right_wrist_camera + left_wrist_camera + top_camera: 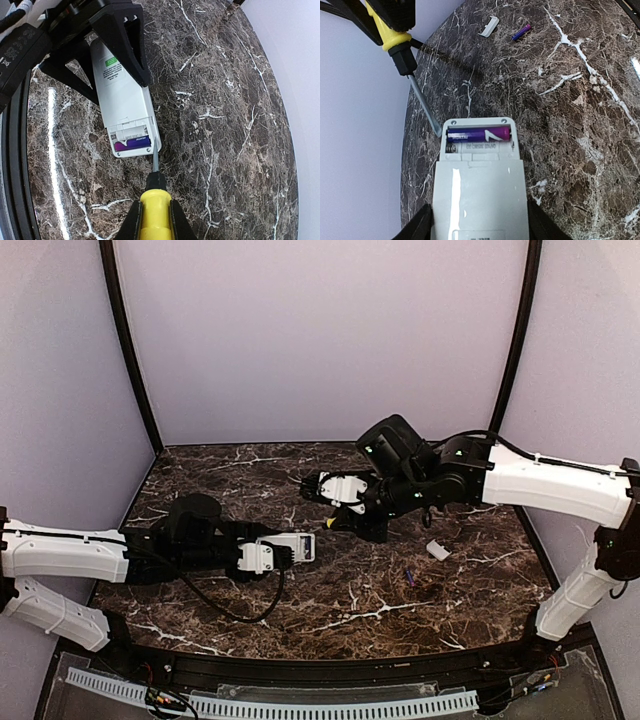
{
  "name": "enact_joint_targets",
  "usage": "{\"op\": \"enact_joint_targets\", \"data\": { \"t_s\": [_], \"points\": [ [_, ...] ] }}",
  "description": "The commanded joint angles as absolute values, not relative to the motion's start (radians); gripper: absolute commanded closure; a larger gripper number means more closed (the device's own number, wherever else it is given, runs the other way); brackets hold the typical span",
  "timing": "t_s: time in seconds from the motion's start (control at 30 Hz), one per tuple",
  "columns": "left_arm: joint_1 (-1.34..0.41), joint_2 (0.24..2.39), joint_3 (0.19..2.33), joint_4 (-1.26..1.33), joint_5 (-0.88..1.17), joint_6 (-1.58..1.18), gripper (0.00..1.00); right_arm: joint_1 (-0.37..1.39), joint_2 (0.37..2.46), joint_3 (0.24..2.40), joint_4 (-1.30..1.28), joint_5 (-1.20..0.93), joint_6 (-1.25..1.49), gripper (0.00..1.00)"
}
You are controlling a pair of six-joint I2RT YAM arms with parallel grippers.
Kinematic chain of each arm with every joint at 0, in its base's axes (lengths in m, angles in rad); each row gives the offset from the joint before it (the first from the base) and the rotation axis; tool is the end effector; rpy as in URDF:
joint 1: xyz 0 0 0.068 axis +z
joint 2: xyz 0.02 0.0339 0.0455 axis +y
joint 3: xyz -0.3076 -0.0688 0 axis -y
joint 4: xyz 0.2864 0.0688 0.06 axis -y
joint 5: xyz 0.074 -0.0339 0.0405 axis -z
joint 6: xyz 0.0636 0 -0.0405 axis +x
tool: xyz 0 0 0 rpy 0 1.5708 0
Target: Unload the batteries from the remote control
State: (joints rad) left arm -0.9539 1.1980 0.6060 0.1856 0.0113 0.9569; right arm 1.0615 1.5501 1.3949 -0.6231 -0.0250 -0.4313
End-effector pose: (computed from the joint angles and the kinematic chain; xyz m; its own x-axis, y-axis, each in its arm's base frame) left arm 0.1761 -0.2496 0.2356 0.5399 0.6517 -0.5328 0.6602 0.0648 0.7483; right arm 0.1955 0.3534 0.3395 0.0576 -0.7541 -0.6542 -0.9439 0.1724 -0.2818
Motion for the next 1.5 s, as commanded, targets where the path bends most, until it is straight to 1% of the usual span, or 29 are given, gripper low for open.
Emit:
{"op": "enact_joint_targets", "data": {
  "t_s": [0.0, 0.5, 1.07, 1.47],
  "points": [
    [-0.957, 1.177, 0.604, 0.194, 0.022, 0.944, 1.0, 1.071, 1.534, 1.404, -0.591, -0.021, -0.416, 1.0],
    [-0.958, 1.191, 0.61, 0.177, 0.022, 0.942, 0.99, 1.074, 1.498, 1.407, -0.578, -0.059, -0.408, 1.0],
    [-0.958, 1.179, 0.607, 0.182, 0.026, 0.942, 1.0, 1.074, 1.547, 1.391, -0.595, -0.067, -0.412, 1.0],
    [-0.957, 1.167, 0.604, 0.187, 0.027, 0.94, 1.0, 1.074, 1.564, 1.373, -0.599, -0.033, -0.415, 1.0]
  ]
}}
